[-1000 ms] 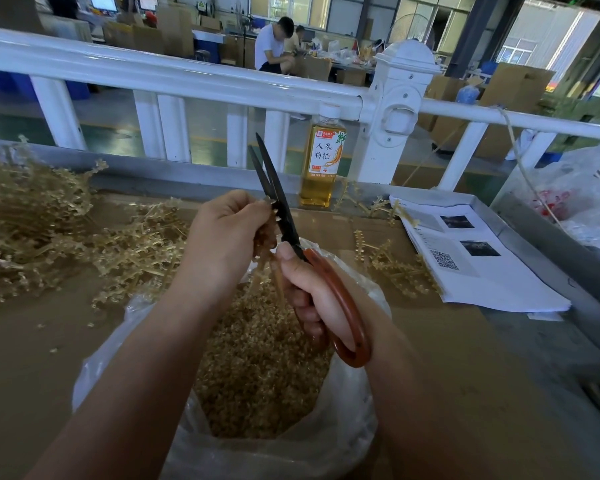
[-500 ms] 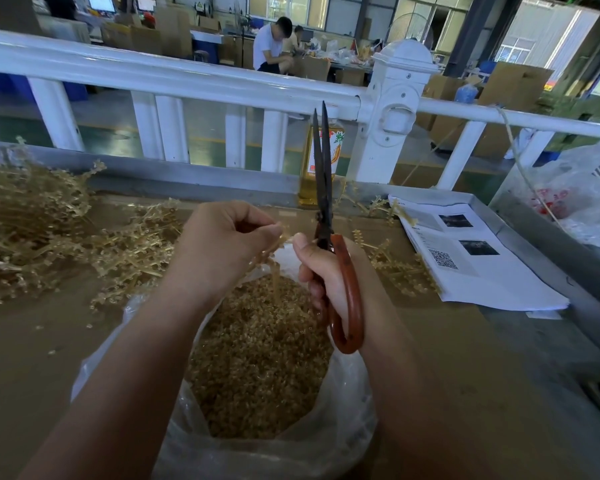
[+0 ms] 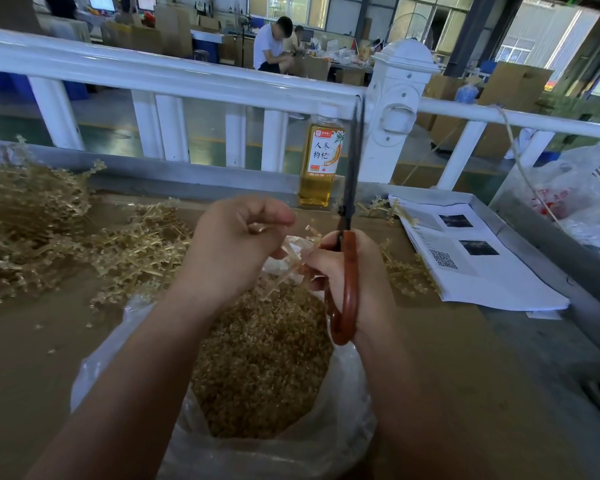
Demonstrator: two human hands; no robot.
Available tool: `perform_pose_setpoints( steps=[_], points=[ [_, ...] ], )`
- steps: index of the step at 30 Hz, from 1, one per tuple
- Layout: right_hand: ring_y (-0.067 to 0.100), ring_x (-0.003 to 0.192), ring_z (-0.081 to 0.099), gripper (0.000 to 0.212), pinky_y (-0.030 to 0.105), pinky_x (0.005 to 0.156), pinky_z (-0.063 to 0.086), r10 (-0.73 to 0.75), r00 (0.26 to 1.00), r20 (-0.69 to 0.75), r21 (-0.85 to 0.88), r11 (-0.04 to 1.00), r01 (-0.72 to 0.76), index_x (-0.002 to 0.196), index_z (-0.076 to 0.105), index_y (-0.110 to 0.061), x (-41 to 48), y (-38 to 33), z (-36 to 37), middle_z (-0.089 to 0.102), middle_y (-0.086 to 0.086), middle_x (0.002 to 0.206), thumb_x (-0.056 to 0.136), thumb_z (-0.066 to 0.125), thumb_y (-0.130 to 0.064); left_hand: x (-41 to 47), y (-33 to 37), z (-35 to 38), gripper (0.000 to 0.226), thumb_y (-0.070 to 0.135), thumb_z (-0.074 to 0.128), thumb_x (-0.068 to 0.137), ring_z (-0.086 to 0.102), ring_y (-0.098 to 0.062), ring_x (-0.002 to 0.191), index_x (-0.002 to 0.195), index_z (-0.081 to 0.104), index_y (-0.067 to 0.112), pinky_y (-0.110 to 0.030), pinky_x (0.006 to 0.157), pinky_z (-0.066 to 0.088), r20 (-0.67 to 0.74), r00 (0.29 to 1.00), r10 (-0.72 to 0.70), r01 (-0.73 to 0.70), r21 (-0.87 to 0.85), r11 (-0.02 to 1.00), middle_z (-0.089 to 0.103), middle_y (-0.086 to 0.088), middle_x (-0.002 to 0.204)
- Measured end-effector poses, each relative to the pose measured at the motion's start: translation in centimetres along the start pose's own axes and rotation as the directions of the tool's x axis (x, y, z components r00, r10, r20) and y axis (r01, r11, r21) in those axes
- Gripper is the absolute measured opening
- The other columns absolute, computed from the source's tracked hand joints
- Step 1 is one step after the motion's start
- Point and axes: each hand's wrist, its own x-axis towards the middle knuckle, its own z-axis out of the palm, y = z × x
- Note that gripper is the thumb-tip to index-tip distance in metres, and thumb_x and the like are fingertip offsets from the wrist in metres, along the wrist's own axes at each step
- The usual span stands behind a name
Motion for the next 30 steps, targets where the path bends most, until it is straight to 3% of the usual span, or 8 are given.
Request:
perform_pose_setpoints(
  steps=[2,5,11,16,20,24,27,30],
  points=[
    [0.009,0.044,0.057,0.018,0.024,0.048,0.050,0.028,0.998,-0.047,0.092,0.995,-0.023,0.082,0.050,-0.012,0.0,-0.1,-0.1,0.061,0.004,0.066,0.080,0.067,-0.006,-0.1,0.5,-0.1,0.022,0.001,0.063,0.082,0.062,-0.008,0.051,0.074,0.067,0.022,-0.021,0.057,0.053,-0.115,0.992,0.044,-0.058,-0.122,0.991,0.069,0.010,0.067],
    [0.008,0.043,0.058,0.017,0.018,0.042,0.046,0.054,0.991,-0.118,0.216,0.976,-0.028,0.081,0.050,-0.008,0.3,-0.1,-0.3,0.059,0.006,0.068,0.082,0.066,-0.003,0.0,0.7,-0.9,0.022,0.007,0.061,0.085,0.054,-0.009,0.042,0.064,0.064,0.014,-0.018,0.045,0.046,-0.157,0.988,0.003,-0.040,-0.231,0.972,0.066,0.001,0.058],
    [0.009,0.044,0.058,0.023,0.018,0.041,0.045,0.045,0.986,-0.159,0.334,0.942,0.011,0.071,0.047,-0.011,0.5,0.1,-0.4,0.057,0.006,0.063,0.083,0.064,-0.001,0.4,-0.3,-0.9,0.021,0.013,0.060,0.087,0.059,-0.008,0.049,0.068,0.070,0.012,-0.020,0.050,0.049,0.193,0.940,-0.283,0.285,0.019,0.958,0.067,-0.001,0.058],
    [0.012,0.041,0.055,0.023,0.024,0.041,0.046,0.083,0.994,-0.074,0.417,0.908,-0.045,0.071,0.047,-0.010,0.4,0.1,-0.1,0.056,0.007,0.061,0.083,0.063,0.001,0.2,-0.5,0.0,0.019,0.019,0.058,0.089,0.059,-0.010,0.065,0.079,0.074,0.019,-0.021,0.057,0.048,0.283,0.909,-0.307,0.342,-0.084,0.936,0.071,0.000,0.074],
    [0.014,0.043,0.057,0.031,0.026,0.043,0.046,0.055,0.998,-0.011,0.419,0.907,-0.045,0.059,0.048,-0.014,0.4,0.2,0.1,0.058,-0.002,0.048,0.081,0.064,0.002,0.2,-0.2,0.1,0.013,0.007,0.057,0.086,0.058,-0.014,0.058,0.077,0.067,0.008,-0.018,0.046,0.043,0.311,0.910,-0.274,0.350,-0.224,0.910,0.067,-0.013,0.072],
    [0.010,0.045,0.061,0.029,0.021,0.041,0.047,0.037,0.999,-0.030,0.366,0.930,-0.023,0.063,0.048,-0.014,0.2,-0.1,0.0,0.059,0.001,0.060,0.083,0.063,0.002,0.3,-0.2,0.0,0.016,0.001,0.052,0.088,0.061,-0.011,0.052,0.076,0.061,0.007,-0.018,0.044,0.045,0.269,0.918,-0.292,0.367,-0.297,0.882,0.067,-0.003,0.061],
    [0.007,0.045,0.061,0.027,0.019,0.042,0.048,0.014,0.997,-0.076,0.290,0.957,0.008,0.067,0.048,-0.014,0.3,-0.2,-0.2,0.056,0.002,0.062,0.084,0.062,0.002,0.4,-0.2,-0.2,0.018,0.003,0.049,0.091,0.062,-0.012,0.054,0.078,0.059,0.009,-0.023,0.047,0.050,0.260,0.918,-0.298,0.367,-0.275,0.889,0.067,-0.001,0.060],
    [0.003,0.042,0.058,0.018,0.016,0.040,0.043,0.002,0.995,-0.104,0.208,0.978,0.020,0.078,0.047,-0.011,0.5,-0.1,-0.2,0.059,0.006,0.069,0.086,0.060,-0.002,0.3,-0.2,-0.4,0.016,0.003,0.050,0.091,0.056,-0.008,0.045,0.078,0.057,0.008,-0.018,0.038,0.041,0.316,0.902,-0.295,0.372,-0.218,0.902,0.064,0.000,0.056]
  ],
)
